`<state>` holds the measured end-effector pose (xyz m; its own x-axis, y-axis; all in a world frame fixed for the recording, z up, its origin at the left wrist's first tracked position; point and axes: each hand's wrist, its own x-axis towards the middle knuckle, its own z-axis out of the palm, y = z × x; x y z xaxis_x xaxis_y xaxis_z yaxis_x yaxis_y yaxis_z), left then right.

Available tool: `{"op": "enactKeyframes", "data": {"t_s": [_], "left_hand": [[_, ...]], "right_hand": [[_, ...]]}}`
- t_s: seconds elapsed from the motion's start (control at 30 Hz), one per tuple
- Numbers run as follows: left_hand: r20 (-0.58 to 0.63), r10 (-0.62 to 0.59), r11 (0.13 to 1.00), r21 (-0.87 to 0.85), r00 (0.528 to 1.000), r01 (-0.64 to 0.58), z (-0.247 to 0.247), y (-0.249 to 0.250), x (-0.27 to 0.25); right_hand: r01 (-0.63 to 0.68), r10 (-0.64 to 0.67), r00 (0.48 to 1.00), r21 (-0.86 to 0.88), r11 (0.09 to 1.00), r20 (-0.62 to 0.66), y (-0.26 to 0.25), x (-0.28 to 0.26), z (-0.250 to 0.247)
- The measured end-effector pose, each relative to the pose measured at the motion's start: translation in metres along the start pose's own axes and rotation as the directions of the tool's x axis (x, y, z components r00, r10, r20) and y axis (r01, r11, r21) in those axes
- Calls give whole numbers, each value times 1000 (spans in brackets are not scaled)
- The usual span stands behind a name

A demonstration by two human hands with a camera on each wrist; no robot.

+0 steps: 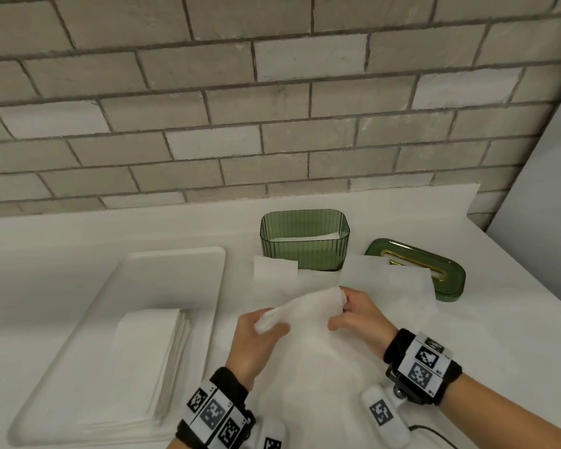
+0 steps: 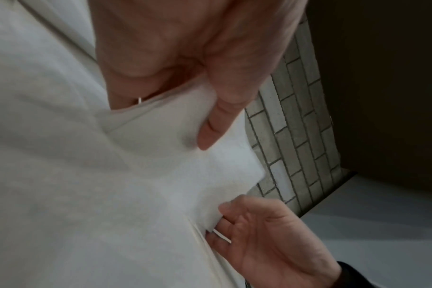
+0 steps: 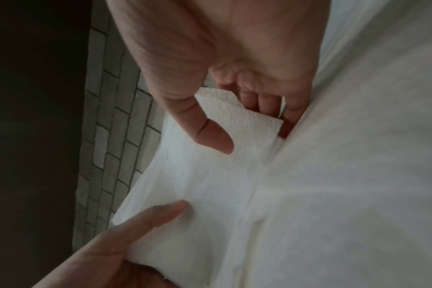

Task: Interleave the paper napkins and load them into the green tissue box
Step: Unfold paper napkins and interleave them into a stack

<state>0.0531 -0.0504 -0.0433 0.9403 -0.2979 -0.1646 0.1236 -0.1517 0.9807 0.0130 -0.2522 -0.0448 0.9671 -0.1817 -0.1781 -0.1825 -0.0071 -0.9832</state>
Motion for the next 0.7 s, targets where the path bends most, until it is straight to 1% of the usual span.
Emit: {"op": "enactKeyframes", "data": {"t_s": [0.1, 0.2, 0.27, 0.37, 0.47, 0.53, 0.57, 0.63, 0.7], "left_hand": [[-36, 23, 1000, -16, 999, -24, -2, 2, 1], [-78, 34, 984, -172, 996, -47, -11, 14, 1], [-113, 45, 964, -254, 993, -73, -17, 21, 1], [-166, 94, 939, -312, 982, -143, -27, 29, -1], [-177, 116, 923, -344, 977, -172, -33, 34, -10], [-200, 115, 922, -343, 973, -179, -35, 35, -15], [-214, 112, 920, -345, 970, -183, -36, 34, -17], [-236, 111, 919, -346, 965, -190, -40, 31, -19], [-247, 114, 923, -332, 962, -194, -45, 28, -21]], "right_hand": [[-25, 25, 1000, -9, 1000, -19, -2, 3, -2], [56, -56, 998, -39, 998, -10, -20, 12, -7], [115, -118, 992, -77, 990, -40, -42, 22, -14], [174, -185, 972, -86, 981, -145, -77, 45, -25], [223, -238, 926, -85, 971, -292, -106, 76, -35], [199, -204, 907, -51, 979, -369, -115, 100, -41], [171, -165, 909, -20, 985, -383, -117, 111, -42], [117, -99, 920, 25, 993, -380, -115, 126, -39], [68, -71, 933, -23, 997, -354, -110, 134, -31]]}}
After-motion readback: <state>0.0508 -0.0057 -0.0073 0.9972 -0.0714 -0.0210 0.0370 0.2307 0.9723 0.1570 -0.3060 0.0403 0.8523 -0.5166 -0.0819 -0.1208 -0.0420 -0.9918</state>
